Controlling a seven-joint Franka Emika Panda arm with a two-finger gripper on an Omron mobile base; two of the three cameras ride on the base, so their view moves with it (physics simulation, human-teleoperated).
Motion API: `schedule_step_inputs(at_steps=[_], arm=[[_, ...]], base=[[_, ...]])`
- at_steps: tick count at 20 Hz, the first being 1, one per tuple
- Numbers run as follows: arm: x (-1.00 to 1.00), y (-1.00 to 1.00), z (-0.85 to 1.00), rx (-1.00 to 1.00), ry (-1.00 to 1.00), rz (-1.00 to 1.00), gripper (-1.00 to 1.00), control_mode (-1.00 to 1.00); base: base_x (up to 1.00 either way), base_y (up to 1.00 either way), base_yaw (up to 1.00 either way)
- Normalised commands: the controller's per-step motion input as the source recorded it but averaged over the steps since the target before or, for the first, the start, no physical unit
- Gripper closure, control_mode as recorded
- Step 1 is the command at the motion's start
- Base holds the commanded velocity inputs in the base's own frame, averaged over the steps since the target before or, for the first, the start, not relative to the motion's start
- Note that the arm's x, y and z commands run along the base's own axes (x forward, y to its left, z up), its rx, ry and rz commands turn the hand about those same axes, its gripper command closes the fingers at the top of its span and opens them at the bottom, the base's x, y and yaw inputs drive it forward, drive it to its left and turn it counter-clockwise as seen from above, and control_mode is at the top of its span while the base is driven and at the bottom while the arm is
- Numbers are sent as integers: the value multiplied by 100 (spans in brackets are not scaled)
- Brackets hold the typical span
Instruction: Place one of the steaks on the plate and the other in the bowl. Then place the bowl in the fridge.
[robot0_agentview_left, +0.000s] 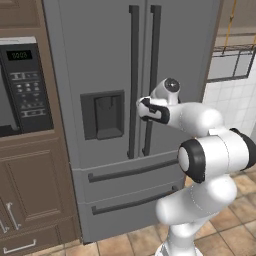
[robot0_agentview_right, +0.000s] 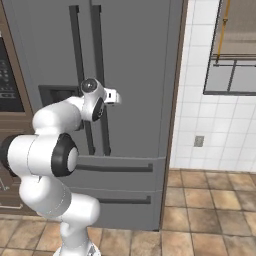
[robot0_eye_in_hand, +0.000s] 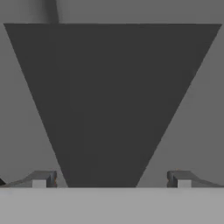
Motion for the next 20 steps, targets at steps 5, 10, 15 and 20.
schedule_step_inputs(at_steps=[5,10,15,20], arm=[[33,0,-5,0,-6,0,100,-100],[8,0,11,-1,10,-2,100,-100],[-38,-18,23,1,0,-1,100,-100],[-78,-43,36,15,-3,1,100,-100]], base=[[0,0,0],[0,0,0],[0,0,0],[0,0,0]])
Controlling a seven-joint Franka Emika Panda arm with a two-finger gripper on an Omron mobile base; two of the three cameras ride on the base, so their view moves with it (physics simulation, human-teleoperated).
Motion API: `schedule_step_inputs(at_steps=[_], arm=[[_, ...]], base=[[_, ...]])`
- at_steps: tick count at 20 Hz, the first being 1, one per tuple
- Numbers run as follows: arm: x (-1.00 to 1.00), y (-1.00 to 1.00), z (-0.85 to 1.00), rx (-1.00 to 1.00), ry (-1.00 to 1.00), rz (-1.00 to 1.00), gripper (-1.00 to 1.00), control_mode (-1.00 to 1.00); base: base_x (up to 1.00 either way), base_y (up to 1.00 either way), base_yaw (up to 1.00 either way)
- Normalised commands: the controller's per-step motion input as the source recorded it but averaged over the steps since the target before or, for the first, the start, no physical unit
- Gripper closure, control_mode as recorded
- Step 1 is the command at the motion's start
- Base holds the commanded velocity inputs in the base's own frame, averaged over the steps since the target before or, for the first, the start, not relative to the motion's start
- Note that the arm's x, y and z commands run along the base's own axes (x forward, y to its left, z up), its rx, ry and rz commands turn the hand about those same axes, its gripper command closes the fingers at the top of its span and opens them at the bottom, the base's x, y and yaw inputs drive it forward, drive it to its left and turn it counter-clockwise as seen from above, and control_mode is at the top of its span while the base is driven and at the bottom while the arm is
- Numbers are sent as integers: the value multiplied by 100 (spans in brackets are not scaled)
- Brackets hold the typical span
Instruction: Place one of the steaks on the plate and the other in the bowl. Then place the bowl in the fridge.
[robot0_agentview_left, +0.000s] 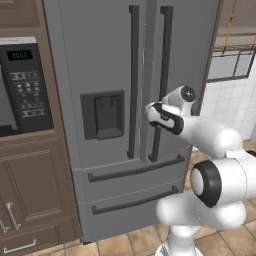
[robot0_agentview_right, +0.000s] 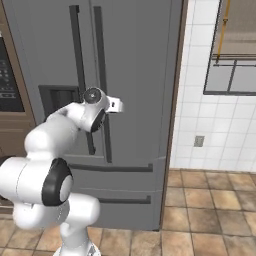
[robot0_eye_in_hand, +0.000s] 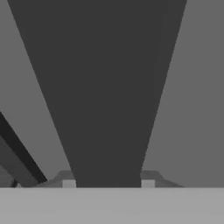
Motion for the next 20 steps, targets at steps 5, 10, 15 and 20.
schedule_step_inputs(at_steps=[5,10,15,20], arm=[[-70,-68,56,23,0,6,100,-100],[-84,-74,35,22,0,4,100,-100],[-56,-64,5,14,0,3,100,-100],[-13,-36,0,3,0,0,100,-100]], base=[[0,0,0],[0,0,0],[0,0,0],[0,0,0]])
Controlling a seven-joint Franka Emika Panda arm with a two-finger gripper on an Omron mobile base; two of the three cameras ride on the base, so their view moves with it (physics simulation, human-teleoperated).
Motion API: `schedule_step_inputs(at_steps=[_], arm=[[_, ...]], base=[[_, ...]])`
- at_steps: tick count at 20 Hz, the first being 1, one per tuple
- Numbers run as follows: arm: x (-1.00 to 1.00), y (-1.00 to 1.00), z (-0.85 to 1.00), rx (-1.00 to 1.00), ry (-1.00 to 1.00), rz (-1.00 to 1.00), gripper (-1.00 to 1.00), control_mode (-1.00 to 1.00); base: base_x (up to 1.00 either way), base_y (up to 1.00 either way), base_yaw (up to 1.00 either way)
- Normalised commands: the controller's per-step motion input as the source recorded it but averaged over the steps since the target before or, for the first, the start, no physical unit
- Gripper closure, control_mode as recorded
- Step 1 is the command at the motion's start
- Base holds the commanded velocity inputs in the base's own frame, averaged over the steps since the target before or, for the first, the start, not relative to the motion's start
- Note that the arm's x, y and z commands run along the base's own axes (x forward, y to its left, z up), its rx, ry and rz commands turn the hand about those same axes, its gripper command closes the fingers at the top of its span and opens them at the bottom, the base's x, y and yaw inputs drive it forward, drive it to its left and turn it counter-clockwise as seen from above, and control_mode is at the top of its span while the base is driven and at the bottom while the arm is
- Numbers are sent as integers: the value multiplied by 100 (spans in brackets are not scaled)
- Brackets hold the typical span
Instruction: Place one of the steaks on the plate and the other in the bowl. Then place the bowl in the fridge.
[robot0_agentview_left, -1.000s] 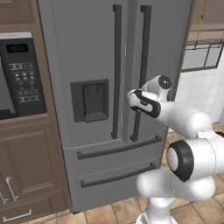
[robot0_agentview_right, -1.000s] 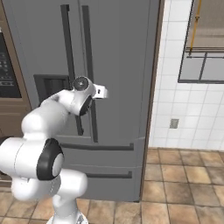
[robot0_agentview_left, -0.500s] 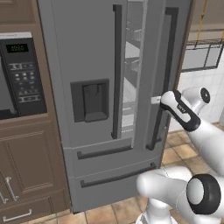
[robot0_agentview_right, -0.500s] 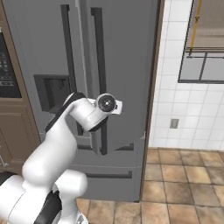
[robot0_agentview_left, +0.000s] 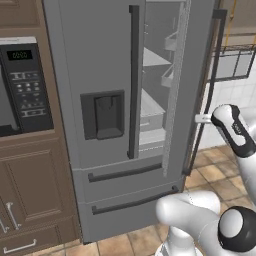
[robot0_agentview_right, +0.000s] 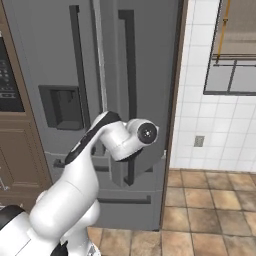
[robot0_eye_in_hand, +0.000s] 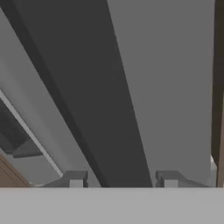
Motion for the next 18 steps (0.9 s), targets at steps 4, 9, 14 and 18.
schedule_step_inputs(at_steps=[4,9,14,18], arm=[[-2,-1,2,0,1,0,-100,-100],[0,-6,2,0,2,0,-100,-100],[-26,-50,18,0,0,-4,-100,-100],[-81,-9,22,-8,0,-7,-100,-100]], base=[[0,0,0],[0,0,0],[0,0,0],[0,0,0]])
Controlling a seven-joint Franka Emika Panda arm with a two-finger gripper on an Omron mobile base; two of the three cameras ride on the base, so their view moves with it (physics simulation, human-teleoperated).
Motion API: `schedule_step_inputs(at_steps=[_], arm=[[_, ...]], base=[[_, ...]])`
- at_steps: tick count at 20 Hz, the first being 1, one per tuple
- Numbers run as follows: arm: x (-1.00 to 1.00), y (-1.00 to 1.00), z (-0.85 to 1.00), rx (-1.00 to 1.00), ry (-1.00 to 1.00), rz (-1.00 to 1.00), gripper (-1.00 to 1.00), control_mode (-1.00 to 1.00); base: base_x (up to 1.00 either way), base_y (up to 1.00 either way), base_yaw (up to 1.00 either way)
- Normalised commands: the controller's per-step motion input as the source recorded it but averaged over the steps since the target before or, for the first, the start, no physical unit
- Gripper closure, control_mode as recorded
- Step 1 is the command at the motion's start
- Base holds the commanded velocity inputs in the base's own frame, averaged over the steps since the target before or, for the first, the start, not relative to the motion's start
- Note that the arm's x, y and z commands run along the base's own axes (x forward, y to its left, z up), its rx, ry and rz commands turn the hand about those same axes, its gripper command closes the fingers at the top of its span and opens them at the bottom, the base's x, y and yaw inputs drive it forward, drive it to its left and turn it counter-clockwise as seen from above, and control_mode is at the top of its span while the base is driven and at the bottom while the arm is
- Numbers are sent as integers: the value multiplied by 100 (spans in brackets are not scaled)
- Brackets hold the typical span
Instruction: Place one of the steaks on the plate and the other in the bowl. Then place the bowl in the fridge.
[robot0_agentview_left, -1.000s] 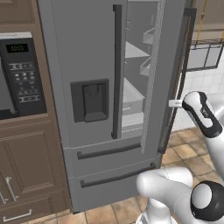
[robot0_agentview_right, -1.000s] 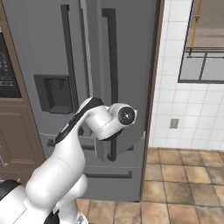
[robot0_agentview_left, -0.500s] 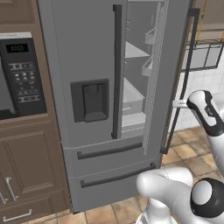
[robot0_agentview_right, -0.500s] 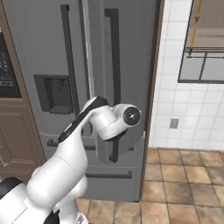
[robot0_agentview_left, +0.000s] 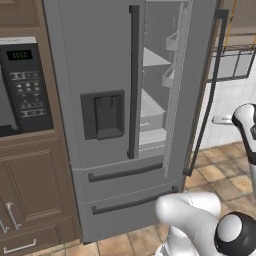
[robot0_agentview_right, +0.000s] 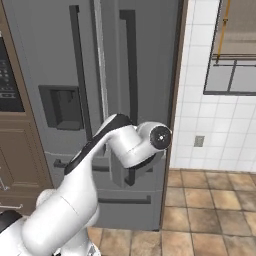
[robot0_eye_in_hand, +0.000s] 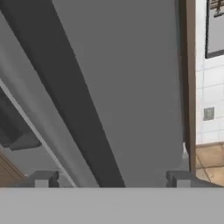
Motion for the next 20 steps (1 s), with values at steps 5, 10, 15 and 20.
schedule_step_inputs(at_steps=[5,10,15,20], arm=[[-89,59,33,-36,0,-1,-100,-100],[-13,96,35,-52,7,0,-100,-100],[0,85,16,-43,13,-6,-100,-100],[0,68,2,-35,22,-15,-100,-100]], base=[[0,0,0],[0,0,0],[0,0,0],[0,0,0]])
